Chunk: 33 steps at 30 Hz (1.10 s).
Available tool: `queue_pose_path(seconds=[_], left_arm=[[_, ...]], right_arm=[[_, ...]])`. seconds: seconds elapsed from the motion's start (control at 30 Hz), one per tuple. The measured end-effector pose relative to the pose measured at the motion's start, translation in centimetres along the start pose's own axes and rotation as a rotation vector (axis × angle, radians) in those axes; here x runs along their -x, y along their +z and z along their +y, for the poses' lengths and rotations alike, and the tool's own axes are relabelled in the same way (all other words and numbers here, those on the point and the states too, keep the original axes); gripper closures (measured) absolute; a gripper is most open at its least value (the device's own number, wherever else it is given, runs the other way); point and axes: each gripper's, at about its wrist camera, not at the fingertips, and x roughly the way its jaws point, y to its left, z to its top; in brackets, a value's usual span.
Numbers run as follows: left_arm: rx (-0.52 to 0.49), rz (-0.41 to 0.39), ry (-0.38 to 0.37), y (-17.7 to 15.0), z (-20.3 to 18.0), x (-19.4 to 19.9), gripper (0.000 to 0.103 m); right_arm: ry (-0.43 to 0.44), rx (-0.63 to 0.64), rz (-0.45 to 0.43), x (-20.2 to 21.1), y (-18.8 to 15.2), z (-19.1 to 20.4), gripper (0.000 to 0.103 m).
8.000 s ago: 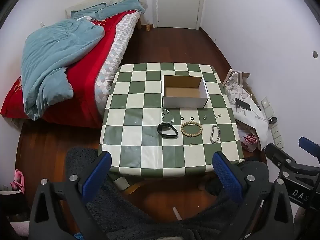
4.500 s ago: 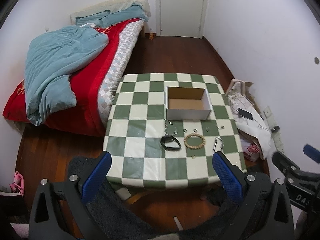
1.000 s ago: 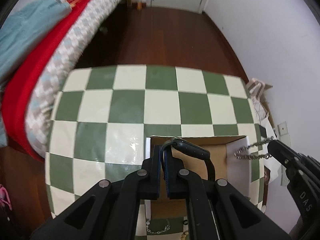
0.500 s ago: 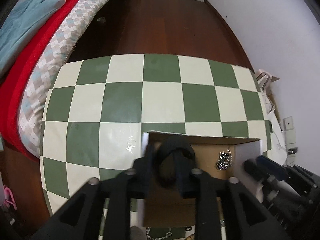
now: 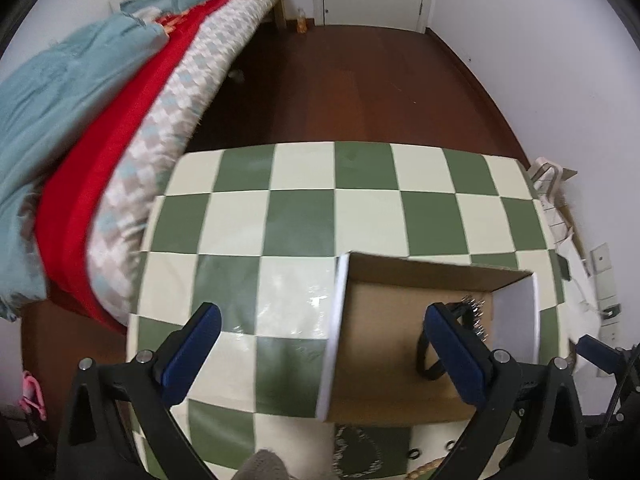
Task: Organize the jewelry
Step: 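Withdraw both open tools from the box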
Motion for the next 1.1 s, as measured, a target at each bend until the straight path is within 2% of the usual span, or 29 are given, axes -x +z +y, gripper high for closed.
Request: queue_pose_path(seconds=[0.2,0.47,0.8,1.1], left_arm=[[-0.018,-0.044,0.07,-2.4,1.1,1.4,0.0],[-0.004,-0.117,0.074,-5.1,2.6,4.9,0.0],[0.001,-0.247,0.063,-7.6,3.7,11.6,0.0],[0.004,-0.294,0.061,-10.6,4.4,14.9,0.0]], right_arm=[[0.004,-0.022,-0.039,0.6,-2.7,0.8,0.004],[-0.027,-0.039,-0.139,3.7,-5.7,1.5,0.004],[-0.054,-0.057,-0.279,9.8,-9.1,2.0,0.004],[-0.021,-0.086,-0.364,14.5,-12.0,2.4,0.004]])
